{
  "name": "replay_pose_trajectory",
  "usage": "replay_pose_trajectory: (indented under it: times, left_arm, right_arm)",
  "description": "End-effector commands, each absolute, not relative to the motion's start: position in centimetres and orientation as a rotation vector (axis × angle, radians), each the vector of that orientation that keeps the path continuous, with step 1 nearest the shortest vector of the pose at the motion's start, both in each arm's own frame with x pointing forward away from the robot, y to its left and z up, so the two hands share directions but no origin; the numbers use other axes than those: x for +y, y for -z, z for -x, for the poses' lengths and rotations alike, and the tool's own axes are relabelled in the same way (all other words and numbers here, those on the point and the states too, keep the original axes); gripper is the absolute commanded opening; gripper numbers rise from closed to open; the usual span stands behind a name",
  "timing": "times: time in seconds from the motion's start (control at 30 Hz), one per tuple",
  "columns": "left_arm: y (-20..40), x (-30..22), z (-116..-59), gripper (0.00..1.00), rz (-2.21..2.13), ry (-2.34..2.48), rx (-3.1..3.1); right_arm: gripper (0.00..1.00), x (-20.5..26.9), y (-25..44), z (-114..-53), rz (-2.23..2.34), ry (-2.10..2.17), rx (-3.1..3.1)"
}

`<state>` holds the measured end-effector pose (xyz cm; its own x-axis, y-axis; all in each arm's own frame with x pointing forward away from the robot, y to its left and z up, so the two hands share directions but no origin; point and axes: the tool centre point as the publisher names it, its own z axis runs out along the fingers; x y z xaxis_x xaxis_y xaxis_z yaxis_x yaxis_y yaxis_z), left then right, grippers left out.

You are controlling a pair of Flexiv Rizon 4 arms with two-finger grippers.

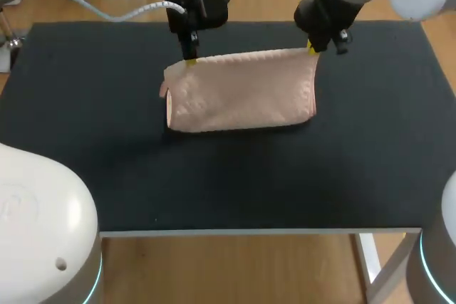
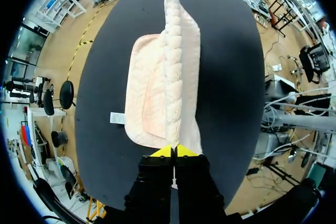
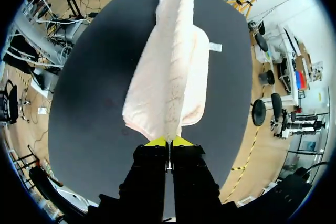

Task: Fold the towel

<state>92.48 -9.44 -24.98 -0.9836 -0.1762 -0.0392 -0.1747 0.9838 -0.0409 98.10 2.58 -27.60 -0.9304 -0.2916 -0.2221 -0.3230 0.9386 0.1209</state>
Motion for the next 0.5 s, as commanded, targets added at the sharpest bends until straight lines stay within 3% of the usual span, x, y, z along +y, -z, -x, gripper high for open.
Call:
replay_pose_trajectory:
  times: [0.03,0.5]
  left_arm:
    - [28.6,-9.9,-94.5,0.00,0.295,0.043,3.196]
    - [31.9,-8.5,-99.2,0.00,0.277,-0.014,3.242]
  right_arm:
    - [0.00,3.9,31.0,-100.0,0.447,-0.226,2.959]
    - [0.00,4.8,35.3,-102.5,0.398,-0.155,3.044]
